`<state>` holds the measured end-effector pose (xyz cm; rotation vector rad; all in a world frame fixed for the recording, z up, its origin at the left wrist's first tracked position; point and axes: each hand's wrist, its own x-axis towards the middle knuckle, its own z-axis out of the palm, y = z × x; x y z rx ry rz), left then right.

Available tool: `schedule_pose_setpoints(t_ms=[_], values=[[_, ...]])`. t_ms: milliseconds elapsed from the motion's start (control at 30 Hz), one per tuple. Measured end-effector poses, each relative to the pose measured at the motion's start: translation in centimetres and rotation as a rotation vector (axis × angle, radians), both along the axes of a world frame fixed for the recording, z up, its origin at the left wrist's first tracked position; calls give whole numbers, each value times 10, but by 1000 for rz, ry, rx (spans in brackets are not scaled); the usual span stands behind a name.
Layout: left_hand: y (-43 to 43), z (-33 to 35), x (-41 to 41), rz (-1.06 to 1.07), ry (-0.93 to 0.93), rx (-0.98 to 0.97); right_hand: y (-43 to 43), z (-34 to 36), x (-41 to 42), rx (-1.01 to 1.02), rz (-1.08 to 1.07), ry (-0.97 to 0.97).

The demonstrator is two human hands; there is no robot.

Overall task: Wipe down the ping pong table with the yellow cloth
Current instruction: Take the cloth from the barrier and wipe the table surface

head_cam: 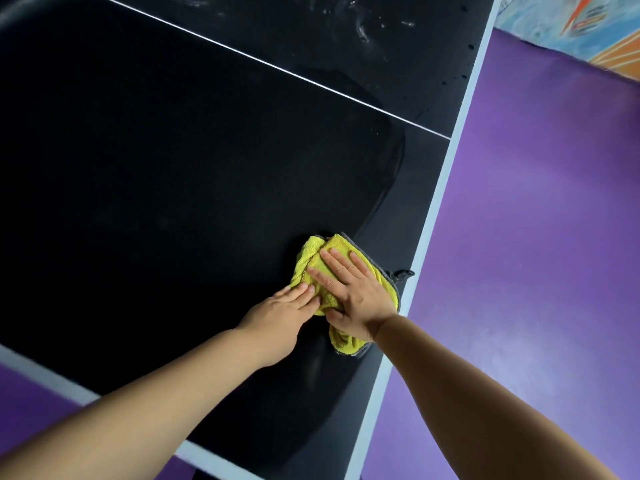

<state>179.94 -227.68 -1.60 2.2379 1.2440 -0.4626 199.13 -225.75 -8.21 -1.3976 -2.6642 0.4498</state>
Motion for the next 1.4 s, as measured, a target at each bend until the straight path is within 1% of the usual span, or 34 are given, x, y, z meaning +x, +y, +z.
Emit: schedule_pose_setpoints(t_ms=[233,433,667,800,900,1000,1200,1300,1400], values=[[97,-11,65,51,-57,27,100,-5,64,22,-38,40],[177,-19,111,103,-50,55,190,-9,107,43,-18,30],[262,-24,146,132,7,107,281,-12,135,30,-40,4],[303,-22,163,142,54,115,315,-12,141,13,-116,9],[331,-17,176,158,94,46,332,-15,149,-1,-168,14],[346,-21,188,204,70,-2,341,-16,165,-12,-191,6],[342,-27,209,238,21,28,331,-15,182,-36,-289,-2],[327,-33,211,212,-4,76,310,-14,179,-29,-358,-18],[307,-35,204,148,-23,79,281,-12,171,-23,-399,-9]])
